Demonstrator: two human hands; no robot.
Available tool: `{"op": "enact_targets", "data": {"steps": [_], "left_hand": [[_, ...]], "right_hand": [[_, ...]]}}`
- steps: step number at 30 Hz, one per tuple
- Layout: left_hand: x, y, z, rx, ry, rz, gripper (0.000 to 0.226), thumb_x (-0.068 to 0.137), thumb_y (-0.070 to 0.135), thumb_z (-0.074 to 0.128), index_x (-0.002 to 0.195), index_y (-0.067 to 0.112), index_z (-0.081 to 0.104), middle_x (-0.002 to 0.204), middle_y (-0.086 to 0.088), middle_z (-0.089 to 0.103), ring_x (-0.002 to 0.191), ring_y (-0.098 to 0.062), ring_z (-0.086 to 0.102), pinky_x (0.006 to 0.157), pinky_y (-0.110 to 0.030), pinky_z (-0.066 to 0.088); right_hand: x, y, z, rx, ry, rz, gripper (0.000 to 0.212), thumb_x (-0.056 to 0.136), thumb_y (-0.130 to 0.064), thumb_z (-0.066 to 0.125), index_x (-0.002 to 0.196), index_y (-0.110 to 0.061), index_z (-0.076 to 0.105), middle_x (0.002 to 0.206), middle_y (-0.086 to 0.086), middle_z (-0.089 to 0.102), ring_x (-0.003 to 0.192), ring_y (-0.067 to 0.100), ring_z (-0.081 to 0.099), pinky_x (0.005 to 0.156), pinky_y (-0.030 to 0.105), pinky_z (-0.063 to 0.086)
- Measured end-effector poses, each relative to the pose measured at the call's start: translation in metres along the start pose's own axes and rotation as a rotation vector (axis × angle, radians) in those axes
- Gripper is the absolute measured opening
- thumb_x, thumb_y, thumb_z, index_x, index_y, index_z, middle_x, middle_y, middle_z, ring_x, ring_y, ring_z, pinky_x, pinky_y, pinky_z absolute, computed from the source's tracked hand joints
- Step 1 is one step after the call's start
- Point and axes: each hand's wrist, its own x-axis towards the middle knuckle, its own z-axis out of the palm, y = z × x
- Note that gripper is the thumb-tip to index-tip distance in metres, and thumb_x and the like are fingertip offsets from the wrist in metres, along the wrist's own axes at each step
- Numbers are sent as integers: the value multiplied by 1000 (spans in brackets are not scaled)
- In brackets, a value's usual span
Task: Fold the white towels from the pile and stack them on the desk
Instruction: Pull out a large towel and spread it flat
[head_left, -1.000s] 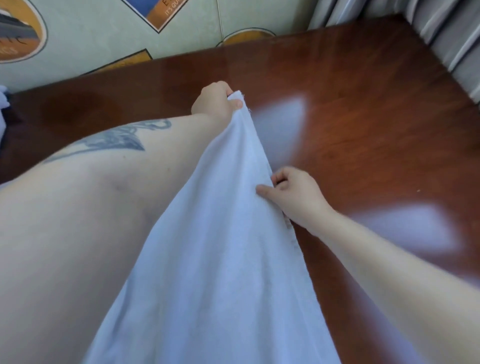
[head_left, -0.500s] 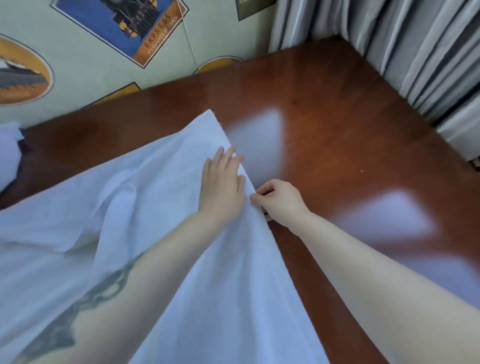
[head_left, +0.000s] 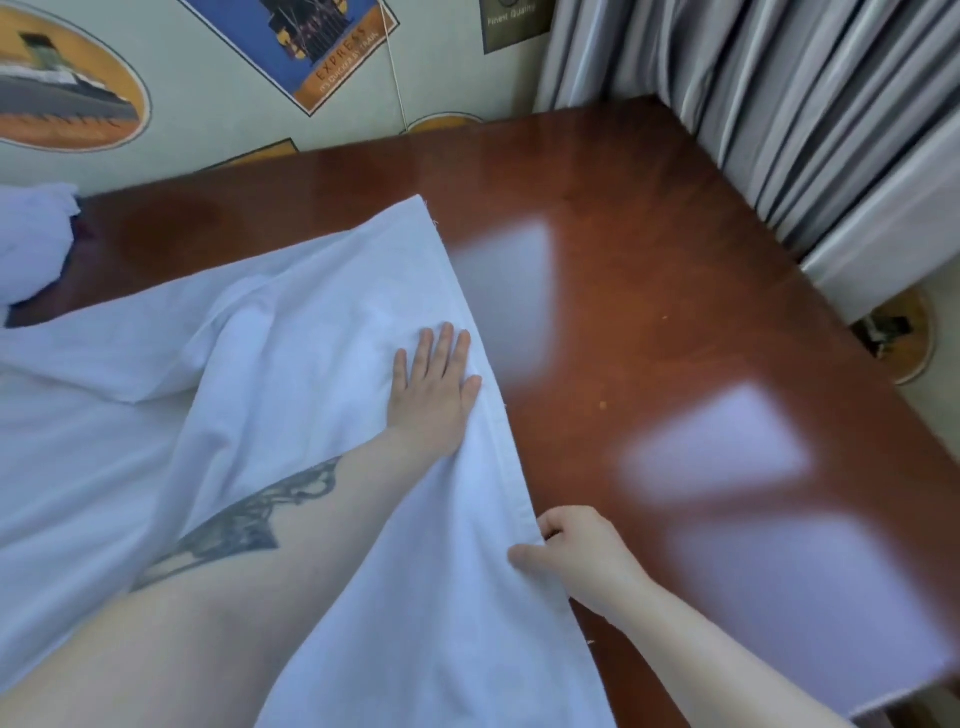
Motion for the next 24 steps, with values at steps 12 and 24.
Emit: {"op": "enact_targets", "data": {"steps": [12, 24], "left_hand": [[-204, 33, 35, -186, 79, -107, 63, 100, 47, 15, 156, 24, -4, 161, 11, -16, 144, -7, -26, 117, -31, -20], [-240, 23, 49, -208, -19, -155, 67, 103, 49, 22, 154, 27, -14, 159, 9, -25, 148, -14, -22, 118, -40, -14]], "right_hand": [[-62, 38, 10, 158, 90, -57, 19, 77, -30, 77, 89, -22, 64, 78, -5, 74, 72, 13, 71, 73, 44, 59], [-129, 92, 52, -205, 226, 71, 32, 72, -45, 74, 78, -22, 52, 66, -8, 59, 63, 6, 55, 54, 27, 37]]}}
